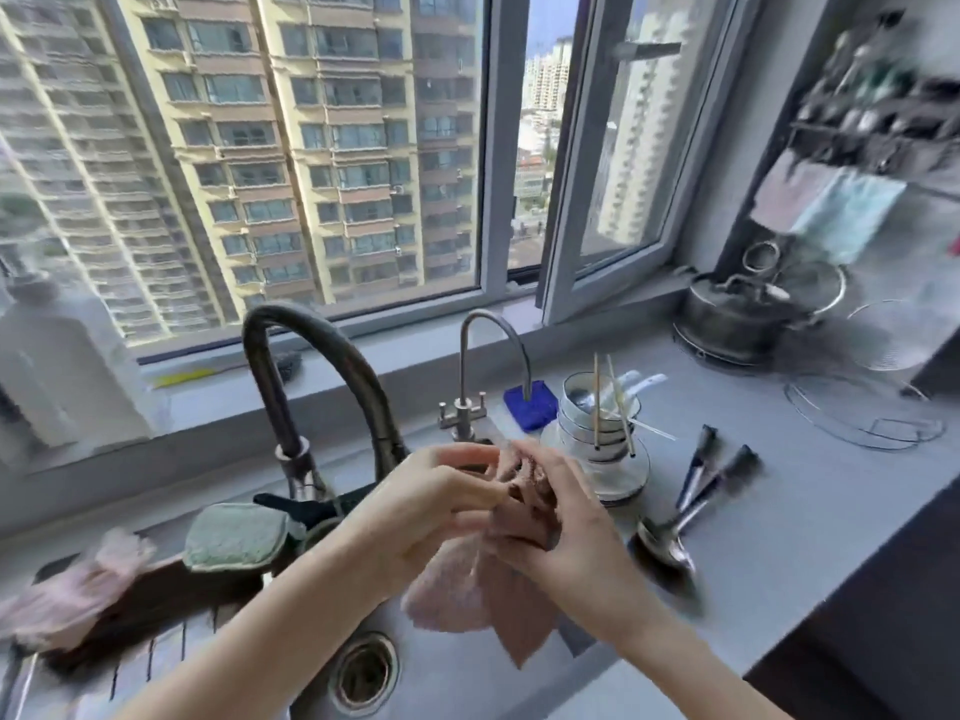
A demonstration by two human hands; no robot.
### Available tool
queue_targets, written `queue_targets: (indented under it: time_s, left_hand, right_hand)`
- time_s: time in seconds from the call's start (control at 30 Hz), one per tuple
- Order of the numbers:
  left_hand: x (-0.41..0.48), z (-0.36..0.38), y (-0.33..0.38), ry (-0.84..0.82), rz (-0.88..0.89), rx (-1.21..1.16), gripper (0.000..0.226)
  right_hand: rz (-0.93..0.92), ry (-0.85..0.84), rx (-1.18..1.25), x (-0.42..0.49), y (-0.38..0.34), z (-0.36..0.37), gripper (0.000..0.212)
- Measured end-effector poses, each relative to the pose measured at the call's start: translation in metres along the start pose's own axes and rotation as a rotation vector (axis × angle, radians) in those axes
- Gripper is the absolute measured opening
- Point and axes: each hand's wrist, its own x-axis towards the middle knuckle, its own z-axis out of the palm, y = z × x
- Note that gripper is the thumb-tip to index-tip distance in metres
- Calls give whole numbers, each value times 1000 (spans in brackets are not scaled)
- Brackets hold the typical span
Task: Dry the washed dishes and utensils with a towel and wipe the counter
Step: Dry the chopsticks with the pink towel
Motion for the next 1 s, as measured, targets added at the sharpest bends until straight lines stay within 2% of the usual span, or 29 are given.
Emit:
queue_targets:
  time_s: [0.1,0.2,0.27,0.33,0.4,0.47,0.53,0.6,0.7,0.8,1.0]
  left_hand:
    - [26,18,6,-32,1,94,23]
    - [70,42,4,168,-7,247,10]
    - [114,59,-4,254,-59,304,18]
    - [162,73,-16,273,-168,333,37]
    - [201,84,-27,237,-335,238,54]
    - [228,96,-37,162,-491,15,63]
    - [243,108,-44,111,-559,-230,66]
    - [251,116,-46,119,-559,-399,64]
    - [257,118,-47,175,-529,-446,52]
    - [257,117,-44,203,-492,-315,39]
    - [228,107,-25,301,-246,42,36]
  right_hand:
    - [52,53,74,6,30,-33,60]
    - [129,97,125,13,57,-80,55]
    - [169,133,144,18,74,-115,50]
    - [191,166,147,21,91,-149,47]
    - [209,210,133,25,107,-179,45]
    - [221,252,126,30,122,-206,44]
    - [227,275,119,36,136,-227,43]
    - [238,278,133,42,147,-240,41]
    - [258,261,145,54,162,-247,40]
    - [273,249,164,68,170,-243,38]
    - [299,237,316,92,159,-223,35]
